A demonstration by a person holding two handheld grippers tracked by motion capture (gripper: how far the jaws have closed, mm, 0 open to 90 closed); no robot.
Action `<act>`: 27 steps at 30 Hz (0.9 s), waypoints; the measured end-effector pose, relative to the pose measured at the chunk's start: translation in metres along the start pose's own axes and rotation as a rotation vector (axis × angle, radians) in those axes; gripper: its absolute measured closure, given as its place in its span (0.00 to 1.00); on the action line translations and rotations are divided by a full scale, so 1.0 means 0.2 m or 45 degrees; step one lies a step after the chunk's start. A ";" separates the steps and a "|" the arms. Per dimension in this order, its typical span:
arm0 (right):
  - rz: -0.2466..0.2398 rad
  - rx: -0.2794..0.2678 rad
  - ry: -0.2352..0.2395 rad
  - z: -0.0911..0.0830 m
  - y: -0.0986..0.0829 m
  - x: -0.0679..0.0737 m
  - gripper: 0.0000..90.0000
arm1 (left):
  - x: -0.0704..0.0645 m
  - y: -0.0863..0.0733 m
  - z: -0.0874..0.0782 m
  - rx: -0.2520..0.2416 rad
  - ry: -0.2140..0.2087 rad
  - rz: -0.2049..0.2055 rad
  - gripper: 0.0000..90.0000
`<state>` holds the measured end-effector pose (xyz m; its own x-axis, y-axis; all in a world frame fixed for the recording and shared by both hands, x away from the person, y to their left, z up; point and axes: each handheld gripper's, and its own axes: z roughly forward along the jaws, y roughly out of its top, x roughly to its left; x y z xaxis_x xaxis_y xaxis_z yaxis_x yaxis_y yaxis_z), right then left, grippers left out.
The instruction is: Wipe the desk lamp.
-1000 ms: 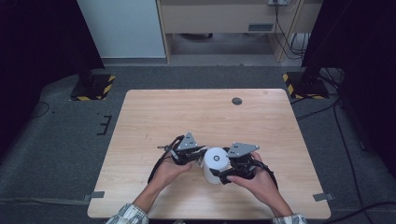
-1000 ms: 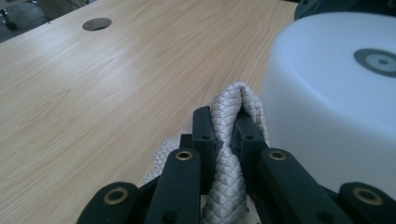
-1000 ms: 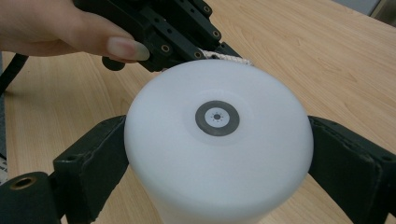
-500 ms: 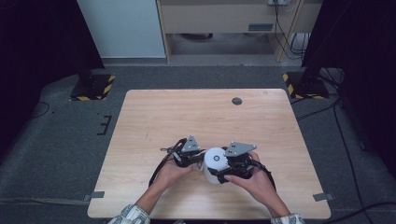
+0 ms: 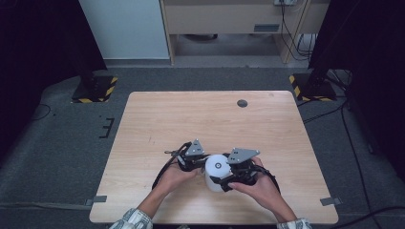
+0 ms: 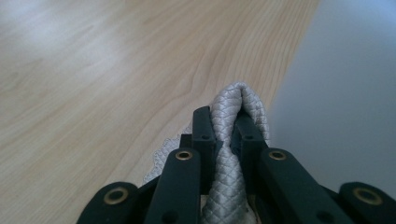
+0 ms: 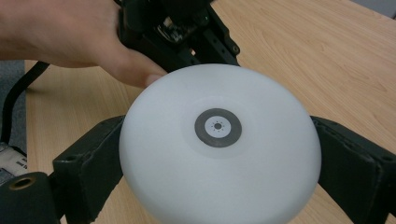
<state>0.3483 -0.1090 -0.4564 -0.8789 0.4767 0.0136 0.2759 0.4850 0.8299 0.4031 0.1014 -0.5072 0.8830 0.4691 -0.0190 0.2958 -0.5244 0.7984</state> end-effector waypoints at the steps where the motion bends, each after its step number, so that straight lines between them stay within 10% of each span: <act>1: -0.004 -0.002 0.006 0.00 0.00 0.00 0.10 | 0.00 0.00 0.00 0.005 -0.001 0.000 0.91; 14: 0.012 -0.008 -0.016 -0.01 -0.01 -0.03 0.10 | 0.01 0.05 -0.10 -0.092 -0.022 -0.037 0.91; 27: 0.042 -0.013 -0.068 -0.02 -0.02 -0.06 0.10 | -0.07 -0.02 -0.17 0.020 -0.025 0.009 0.91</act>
<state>0.3565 -0.1198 -0.4576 -0.8474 0.5308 0.0113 0.3001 0.4613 0.8349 0.3771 0.1213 -0.4885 0.8921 0.4510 -0.0255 0.2949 -0.5387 0.7892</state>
